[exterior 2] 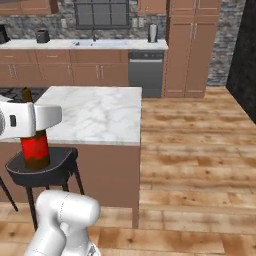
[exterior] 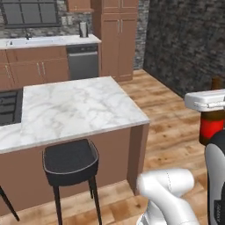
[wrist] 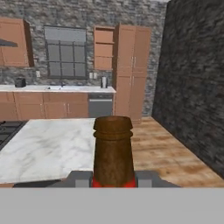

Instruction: Get the candle and the beer from the cabinet and move them to the dining counter.

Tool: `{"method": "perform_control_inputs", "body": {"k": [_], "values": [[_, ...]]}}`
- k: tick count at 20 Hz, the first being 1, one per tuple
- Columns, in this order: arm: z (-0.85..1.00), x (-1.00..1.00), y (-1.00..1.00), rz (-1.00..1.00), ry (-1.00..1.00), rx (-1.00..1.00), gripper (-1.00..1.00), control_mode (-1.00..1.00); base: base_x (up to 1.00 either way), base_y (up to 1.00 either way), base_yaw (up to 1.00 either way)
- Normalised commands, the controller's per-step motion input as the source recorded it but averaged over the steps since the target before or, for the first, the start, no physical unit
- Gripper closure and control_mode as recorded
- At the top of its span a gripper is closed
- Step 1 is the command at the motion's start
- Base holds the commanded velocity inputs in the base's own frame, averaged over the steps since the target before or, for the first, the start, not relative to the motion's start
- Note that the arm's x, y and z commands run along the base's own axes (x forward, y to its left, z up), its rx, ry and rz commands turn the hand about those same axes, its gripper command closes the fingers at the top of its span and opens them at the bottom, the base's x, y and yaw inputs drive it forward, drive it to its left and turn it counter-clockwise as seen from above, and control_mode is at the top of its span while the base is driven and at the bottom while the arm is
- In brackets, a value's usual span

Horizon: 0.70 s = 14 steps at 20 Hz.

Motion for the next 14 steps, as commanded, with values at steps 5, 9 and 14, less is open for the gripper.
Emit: {"method": "perform_control_inputs", "body": {"k": [5,9,14], "values": [[0.0,0.0,0.0,0.0,0.0,0.0,1.0,1.0,0.15,1.0,0.0],[0.0,0.0,0.0,0.0,0.0,0.0,1.0,1.0,0.21,1.0,0.0],[0.0,0.0,0.0,0.0,0.0,0.0,1.0,1.0,0.29,0.97,0.03]]}}
